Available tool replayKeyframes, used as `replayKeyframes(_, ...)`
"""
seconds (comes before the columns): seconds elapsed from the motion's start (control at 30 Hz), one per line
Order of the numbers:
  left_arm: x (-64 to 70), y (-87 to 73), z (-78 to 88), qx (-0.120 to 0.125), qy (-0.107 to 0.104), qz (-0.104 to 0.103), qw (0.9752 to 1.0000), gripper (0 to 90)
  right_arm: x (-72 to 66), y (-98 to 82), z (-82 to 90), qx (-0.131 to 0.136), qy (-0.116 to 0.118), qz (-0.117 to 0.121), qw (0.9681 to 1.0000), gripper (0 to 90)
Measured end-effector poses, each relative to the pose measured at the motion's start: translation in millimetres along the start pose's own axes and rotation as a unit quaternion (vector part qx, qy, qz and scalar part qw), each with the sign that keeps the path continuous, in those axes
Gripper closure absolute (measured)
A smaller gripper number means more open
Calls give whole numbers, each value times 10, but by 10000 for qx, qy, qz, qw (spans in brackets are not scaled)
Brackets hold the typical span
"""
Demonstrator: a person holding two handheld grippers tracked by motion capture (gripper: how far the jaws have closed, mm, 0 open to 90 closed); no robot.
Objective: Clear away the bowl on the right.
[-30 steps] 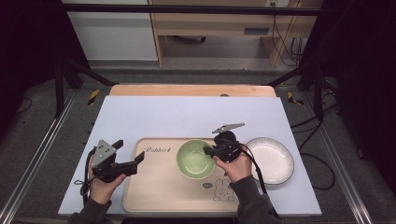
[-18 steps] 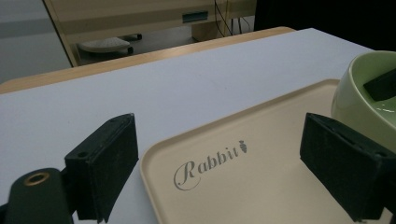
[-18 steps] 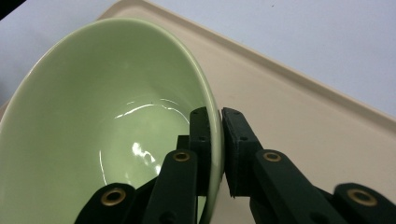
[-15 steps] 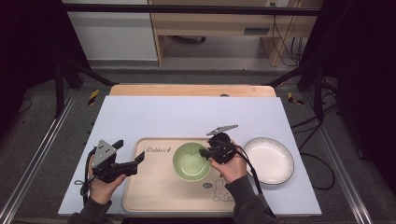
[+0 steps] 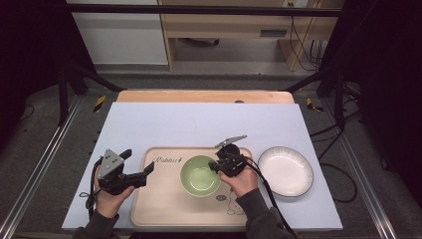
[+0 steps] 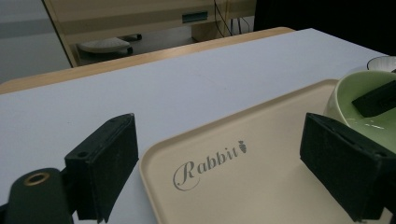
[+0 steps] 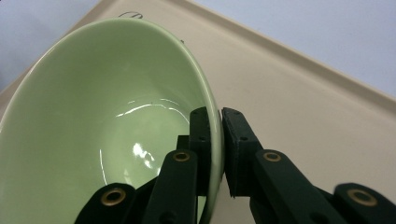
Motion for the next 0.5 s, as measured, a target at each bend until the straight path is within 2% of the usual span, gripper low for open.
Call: replayKeyframes(0.5, 5, 0, -1, -4, -3, -10, 10000, 111, -29, -37, -108, -180, 14, -68, 9998, 831)
Point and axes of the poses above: each handheld gripper's, and its own axes: z roughly backward along the jaws, y roughly out of its top, x roughly to its right, the point moved 3 cm from there along -z, roughly forward along the jaws, and after that the axes turned 9 degrees about y, right-handed, at the moved point
